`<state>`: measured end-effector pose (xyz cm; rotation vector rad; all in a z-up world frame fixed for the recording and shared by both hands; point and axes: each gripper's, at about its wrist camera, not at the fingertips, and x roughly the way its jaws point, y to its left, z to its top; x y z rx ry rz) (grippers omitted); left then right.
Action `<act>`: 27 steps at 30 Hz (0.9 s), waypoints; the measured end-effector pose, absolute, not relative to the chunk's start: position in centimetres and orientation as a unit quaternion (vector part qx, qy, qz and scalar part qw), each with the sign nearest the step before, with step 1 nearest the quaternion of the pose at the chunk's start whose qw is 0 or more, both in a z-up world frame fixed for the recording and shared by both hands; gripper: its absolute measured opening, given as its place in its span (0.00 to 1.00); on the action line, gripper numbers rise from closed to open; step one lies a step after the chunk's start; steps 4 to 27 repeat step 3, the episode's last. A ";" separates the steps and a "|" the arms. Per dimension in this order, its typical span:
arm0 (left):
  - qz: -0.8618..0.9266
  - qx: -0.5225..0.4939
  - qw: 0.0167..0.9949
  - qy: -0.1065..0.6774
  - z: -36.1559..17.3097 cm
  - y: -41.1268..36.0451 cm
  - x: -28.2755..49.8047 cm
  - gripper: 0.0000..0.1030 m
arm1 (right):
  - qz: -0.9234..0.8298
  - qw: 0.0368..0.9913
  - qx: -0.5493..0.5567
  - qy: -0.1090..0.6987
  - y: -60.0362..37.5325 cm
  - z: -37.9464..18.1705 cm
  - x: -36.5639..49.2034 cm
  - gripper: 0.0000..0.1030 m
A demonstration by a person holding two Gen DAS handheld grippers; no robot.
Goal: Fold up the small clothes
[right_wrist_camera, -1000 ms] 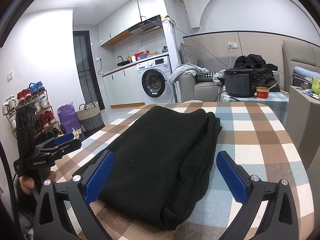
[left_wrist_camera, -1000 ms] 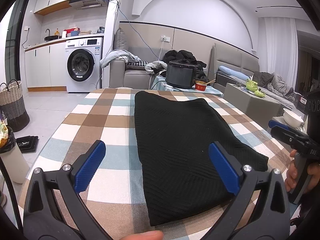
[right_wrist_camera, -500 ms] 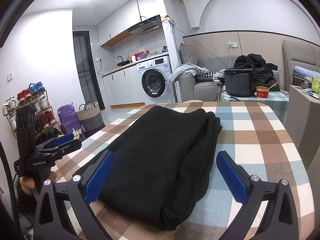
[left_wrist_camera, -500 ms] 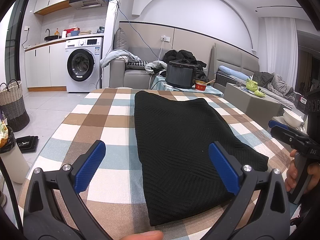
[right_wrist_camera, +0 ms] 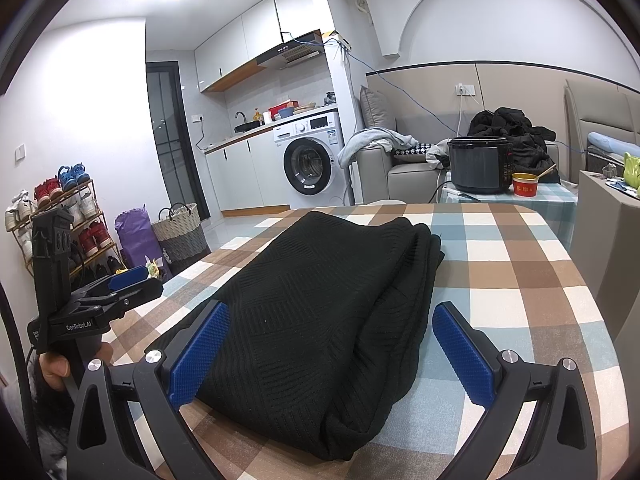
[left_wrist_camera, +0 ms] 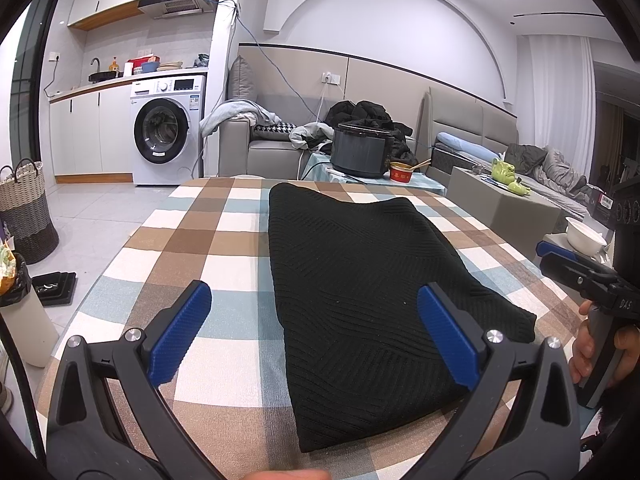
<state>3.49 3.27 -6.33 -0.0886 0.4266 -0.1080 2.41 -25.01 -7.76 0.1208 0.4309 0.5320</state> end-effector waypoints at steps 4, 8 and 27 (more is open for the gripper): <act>-0.054 -0.043 0.976 0.209 -6.2 3.3 3.4 1.00 | 0.261 0.940 0.059 0.211 -25.0 -7.8 2.4 1.00; -0.054 -0.043 0.976 0.209 -6.2 3.3 3.4 1.00 | 0.261 0.940 0.059 0.211 -25.0 -7.8 2.4 1.00; -0.054 -0.043 0.976 0.209 -6.2 3.3 3.4 1.00 | 0.261 0.940 0.059 0.211 -25.0 -7.8 2.4 1.00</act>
